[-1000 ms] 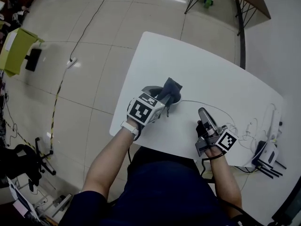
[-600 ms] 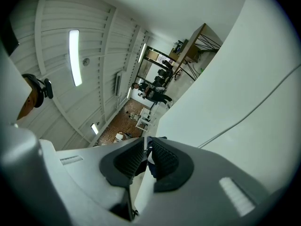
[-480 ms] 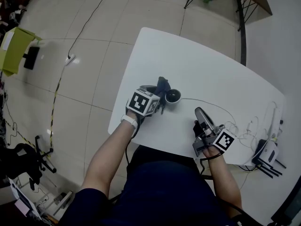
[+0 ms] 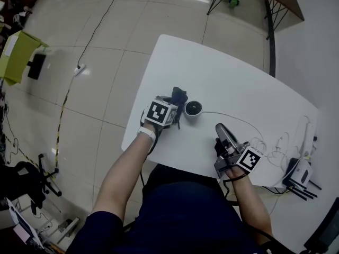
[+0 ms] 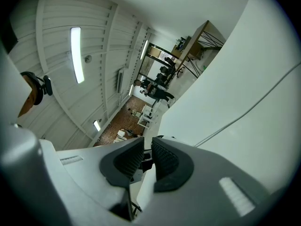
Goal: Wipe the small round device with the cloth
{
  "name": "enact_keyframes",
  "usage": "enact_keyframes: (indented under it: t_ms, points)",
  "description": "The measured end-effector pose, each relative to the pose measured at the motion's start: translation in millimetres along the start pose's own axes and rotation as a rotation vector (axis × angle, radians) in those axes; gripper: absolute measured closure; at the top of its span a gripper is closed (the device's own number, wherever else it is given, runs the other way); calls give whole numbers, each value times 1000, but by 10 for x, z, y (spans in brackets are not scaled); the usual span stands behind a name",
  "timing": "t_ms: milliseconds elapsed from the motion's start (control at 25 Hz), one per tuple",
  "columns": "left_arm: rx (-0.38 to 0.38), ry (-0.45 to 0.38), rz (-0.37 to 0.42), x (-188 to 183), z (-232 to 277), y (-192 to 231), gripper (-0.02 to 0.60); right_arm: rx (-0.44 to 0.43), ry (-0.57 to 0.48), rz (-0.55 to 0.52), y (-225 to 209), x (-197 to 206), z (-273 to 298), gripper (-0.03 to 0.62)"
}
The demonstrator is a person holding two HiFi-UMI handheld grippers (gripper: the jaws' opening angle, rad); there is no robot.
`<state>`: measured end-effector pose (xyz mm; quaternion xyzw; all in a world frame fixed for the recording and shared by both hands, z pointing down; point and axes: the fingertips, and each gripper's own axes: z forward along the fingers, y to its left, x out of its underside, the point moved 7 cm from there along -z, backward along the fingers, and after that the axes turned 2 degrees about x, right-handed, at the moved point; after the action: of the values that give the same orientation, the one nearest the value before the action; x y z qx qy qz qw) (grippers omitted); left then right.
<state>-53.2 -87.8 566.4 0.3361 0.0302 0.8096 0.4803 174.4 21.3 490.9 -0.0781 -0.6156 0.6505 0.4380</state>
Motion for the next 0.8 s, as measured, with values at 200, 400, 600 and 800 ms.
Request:
enact_keyframes:
  t_ms: [200,400,600,800]
  points:
    - [-14,-124,-34,-102,-490,-128,483,-14,-9,1,23,-3,-27,536]
    - [120,-230,80,-336,-904,-588,483,-14,-6,-8,10,-24,-11,537]
    - [268,-173,291,-493,-893,-1037,483,-47,-2,8,61,19,67,537]
    - [239,-60,378,-477,-591,-997,483,-34,-10,15,56,15,58,537]
